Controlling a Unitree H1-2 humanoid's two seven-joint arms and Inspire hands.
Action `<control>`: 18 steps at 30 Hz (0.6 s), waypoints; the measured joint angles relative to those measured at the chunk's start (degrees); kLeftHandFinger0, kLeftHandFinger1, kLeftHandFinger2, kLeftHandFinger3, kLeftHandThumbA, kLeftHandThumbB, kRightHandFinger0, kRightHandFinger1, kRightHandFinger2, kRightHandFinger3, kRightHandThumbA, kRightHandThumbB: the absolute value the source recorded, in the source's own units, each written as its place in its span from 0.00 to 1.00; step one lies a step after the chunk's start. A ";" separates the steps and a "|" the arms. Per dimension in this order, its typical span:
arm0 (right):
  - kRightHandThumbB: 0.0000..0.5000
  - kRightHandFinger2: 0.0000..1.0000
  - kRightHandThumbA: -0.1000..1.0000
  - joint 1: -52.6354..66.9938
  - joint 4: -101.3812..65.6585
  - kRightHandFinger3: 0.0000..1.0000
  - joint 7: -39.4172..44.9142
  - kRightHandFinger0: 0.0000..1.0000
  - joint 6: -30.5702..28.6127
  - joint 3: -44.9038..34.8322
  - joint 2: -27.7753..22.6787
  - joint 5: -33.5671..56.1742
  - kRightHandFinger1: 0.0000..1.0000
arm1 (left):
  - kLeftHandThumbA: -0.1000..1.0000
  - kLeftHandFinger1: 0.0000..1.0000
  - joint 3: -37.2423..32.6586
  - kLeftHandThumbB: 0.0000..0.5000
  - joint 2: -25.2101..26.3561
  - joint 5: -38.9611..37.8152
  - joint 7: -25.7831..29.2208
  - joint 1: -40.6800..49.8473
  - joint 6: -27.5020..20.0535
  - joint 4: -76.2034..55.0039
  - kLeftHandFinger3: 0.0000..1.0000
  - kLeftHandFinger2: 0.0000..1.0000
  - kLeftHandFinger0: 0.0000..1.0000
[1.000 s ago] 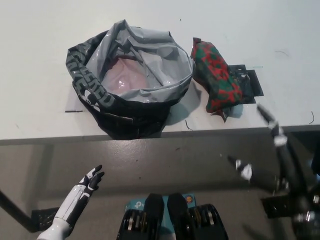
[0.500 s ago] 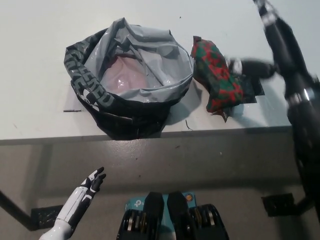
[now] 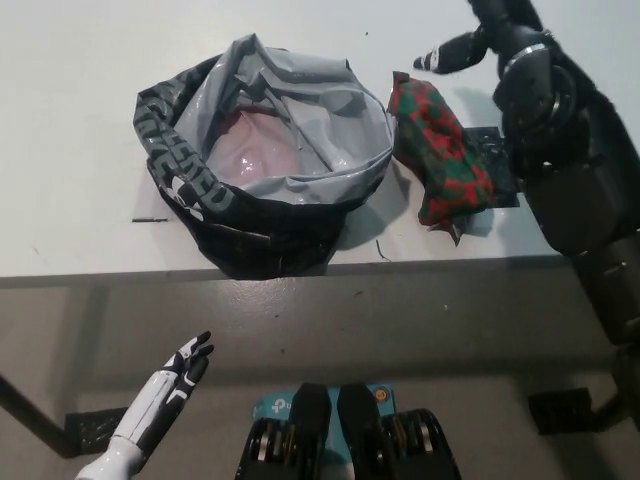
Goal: The robot uses its right hand to pick up a bag of coffee beans and puts it in the black plastic bag, then the robot grabs the top of the bag and lifts it.
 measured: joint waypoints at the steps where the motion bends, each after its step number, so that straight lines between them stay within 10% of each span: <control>1: 0.97 1.00 0.97 0.02 1.19 1.00 0.00 1.00 0.21 0.20 0.11 0.00 1.00 | 1.00 1.00 0.00 0.50 0.01 0.09 0.00 0.02 0.00 -0.05 1.00 1.00 1.00; 18: 1.00 1.00 0.95 0.62 13.15 1.00 -0.29 1.00 1.02 0.75 1.95 0.51 1.00 | 1.00 1.00 -0.28 0.49 0.05 1.45 -0.02 0.03 -0.35 -0.13 1.00 1.00 1.00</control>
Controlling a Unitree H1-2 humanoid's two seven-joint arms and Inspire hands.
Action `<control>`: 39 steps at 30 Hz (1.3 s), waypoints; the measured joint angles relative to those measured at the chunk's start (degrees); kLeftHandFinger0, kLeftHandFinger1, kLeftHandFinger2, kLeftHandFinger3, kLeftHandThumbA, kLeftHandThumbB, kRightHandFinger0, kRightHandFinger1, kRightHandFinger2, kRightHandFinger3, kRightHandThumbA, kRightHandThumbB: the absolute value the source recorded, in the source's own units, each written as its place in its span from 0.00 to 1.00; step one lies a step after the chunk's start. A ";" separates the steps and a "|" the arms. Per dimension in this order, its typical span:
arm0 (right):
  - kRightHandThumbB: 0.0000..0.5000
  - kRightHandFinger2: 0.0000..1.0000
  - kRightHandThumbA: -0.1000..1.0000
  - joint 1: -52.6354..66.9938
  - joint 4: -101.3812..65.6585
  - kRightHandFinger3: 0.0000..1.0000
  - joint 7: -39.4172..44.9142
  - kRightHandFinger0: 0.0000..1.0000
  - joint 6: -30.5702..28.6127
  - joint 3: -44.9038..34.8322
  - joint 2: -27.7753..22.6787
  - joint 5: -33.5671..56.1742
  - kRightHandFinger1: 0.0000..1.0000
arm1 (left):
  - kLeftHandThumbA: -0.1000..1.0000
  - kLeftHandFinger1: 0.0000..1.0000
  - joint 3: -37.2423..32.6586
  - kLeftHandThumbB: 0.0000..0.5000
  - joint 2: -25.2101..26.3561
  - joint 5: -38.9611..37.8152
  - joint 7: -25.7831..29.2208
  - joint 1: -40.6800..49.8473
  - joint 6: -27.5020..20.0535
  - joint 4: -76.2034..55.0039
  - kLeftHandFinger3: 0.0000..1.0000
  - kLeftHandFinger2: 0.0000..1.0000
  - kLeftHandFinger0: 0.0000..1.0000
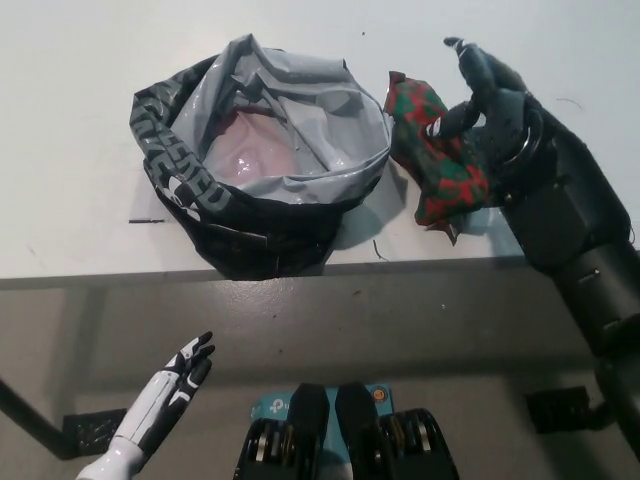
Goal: The robot uses its right hand to pick up a bag of coffee beans and puts it in the black plastic bag, then the robot grabs the top of the bag and lifts it.
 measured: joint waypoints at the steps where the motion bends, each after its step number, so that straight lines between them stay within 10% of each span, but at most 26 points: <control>1: 1.00 1.00 0.95 0.01 0.75 1.00 0.00 1.00 -0.01 -0.01 0.14 0.18 1.00 | 1.00 1.00 -0.03 0.49 0.00 0.03 -0.01 0.00 -0.02 0.00 1.00 1.00 1.00; 22: 0.70 1.00 1.00 0.06 -7.51 1.00 -0.13 1.00 0.83 -4.60 0.64 2.25 1.00 | 1.00 1.00 -0.44 0.43 0.34 0.07 -1.24 -0.01 -1.08 0.05 1.00 1.00 1.00; 39: 0.75 1.00 1.00 -0.27 -13.45 1.00 0.06 1.00 1.18 -9.03 -0.62 1.63 1.00 | 1.00 1.00 -0.55 0.43 0.42 0.32 -1.58 0.00 -1.25 0.07 1.00 1.00 1.00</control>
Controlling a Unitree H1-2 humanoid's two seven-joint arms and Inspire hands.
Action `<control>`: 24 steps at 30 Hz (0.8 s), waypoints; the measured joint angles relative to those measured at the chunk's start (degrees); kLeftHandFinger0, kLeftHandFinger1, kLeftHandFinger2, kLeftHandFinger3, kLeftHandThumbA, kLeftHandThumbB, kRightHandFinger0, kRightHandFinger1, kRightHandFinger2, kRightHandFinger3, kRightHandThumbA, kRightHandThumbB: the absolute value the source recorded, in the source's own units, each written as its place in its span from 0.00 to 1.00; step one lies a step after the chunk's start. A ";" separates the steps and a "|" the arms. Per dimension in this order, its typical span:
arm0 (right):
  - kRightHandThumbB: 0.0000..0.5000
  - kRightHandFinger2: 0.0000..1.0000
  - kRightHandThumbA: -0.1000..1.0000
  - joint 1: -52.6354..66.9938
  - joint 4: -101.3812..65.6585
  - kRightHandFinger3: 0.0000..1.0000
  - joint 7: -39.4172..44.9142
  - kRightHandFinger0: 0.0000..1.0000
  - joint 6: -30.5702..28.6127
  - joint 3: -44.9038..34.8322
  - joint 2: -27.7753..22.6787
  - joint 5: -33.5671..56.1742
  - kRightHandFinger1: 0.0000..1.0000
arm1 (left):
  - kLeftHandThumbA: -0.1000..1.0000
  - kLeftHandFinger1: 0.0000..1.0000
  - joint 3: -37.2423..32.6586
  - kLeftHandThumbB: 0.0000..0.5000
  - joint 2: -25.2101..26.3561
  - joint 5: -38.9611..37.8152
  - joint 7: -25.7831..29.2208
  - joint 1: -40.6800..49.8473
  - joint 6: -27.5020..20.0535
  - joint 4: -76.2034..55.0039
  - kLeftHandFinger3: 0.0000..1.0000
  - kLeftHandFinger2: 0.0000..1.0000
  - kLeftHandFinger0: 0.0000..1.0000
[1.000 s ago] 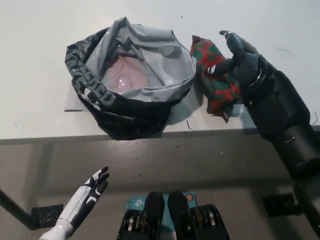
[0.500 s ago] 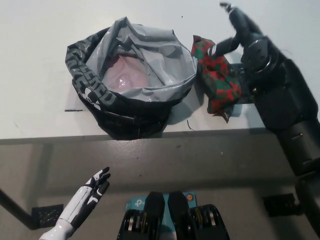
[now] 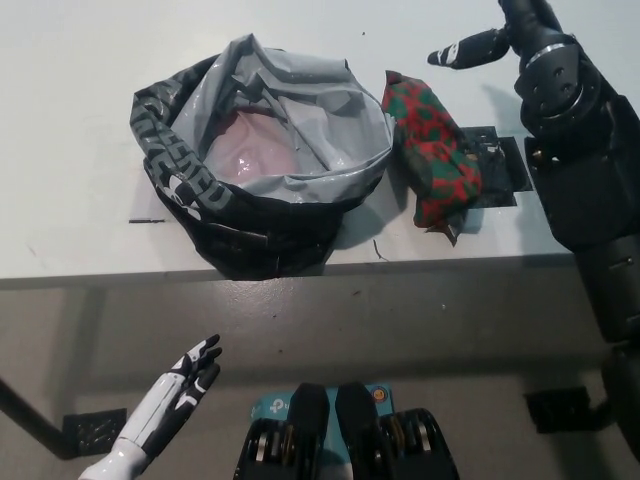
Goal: The robot uses its right hand to pick up a bag of coffee beans and puts it in the black plastic bag, then the robot grabs the top of the bag and lifts it.
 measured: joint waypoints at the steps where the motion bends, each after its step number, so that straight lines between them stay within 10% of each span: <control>1: 0.77 1.00 1.00 0.03 0.21 1.00 -0.01 1.00 0.00 0.10 0.00 -0.02 1.00 | 1.00 1.00 0.00 0.43 0.00 0.00 -0.02 0.00 0.00 0.00 1.00 1.00 1.00; 24: 0.75 1.00 1.00 2.30 10.35 1.00 -1.46 1.00 0.06 1.52 1.96 1.58 1.00 | 1.00 1.00 -0.10 0.41 0.05 0.31 -1.02 -0.02 -0.30 0.02 1.00 1.00 1.00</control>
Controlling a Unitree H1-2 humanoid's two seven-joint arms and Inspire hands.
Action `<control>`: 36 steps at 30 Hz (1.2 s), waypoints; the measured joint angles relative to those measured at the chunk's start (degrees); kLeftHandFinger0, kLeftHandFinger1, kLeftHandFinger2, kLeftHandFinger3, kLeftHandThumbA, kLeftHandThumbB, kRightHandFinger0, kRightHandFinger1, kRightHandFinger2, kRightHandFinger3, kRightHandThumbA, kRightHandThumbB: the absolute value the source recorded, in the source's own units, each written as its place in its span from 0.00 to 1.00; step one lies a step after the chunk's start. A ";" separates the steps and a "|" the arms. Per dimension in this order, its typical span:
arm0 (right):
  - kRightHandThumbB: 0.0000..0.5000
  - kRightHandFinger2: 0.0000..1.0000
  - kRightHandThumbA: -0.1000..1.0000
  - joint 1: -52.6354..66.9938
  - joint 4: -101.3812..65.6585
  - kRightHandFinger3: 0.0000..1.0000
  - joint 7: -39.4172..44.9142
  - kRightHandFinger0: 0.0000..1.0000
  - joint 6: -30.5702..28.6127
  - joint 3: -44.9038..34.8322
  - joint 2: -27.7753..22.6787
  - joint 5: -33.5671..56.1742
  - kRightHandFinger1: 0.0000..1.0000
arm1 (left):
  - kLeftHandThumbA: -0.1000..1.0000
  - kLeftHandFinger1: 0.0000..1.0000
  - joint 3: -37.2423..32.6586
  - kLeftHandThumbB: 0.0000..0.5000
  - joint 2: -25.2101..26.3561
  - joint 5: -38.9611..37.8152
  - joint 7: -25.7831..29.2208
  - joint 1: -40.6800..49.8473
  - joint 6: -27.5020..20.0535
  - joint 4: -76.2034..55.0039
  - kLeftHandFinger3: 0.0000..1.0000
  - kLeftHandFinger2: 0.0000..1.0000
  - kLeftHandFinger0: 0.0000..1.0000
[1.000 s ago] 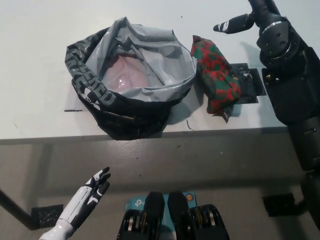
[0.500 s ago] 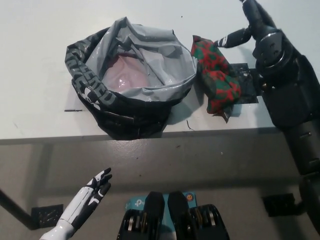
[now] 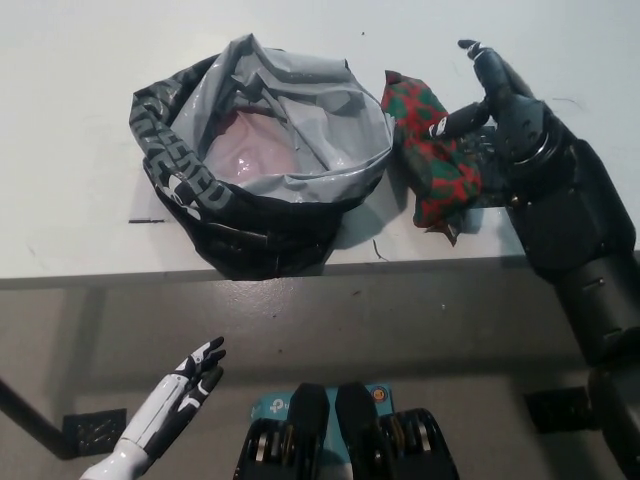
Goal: The robot uses its right hand to pick up a bag of coffee beans and puts it in the black plastic bag, then the robot grabs the top of the bag and lifts it.
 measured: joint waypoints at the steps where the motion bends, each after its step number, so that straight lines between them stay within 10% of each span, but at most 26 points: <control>1: 0.74 1.00 1.00 0.04 0.14 1.00 -0.10 1.00 0.00 -0.09 0.09 0.20 1.00 | 1.00 1.00 -0.06 0.41 0.00 0.02 0.00 0.01 -0.04 0.02 1.00 1.00 1.00; 36: 0.66 1.00 1.00 1.09 -12.50 1.00 0.20 1.00 0.16 -1.26 1.14 1.06 1.00 | 1.00 1.00 -1.06 0.37 0.10 1.17 -0.02 0.61 -0.65 0.69 1.00 1.00 1.00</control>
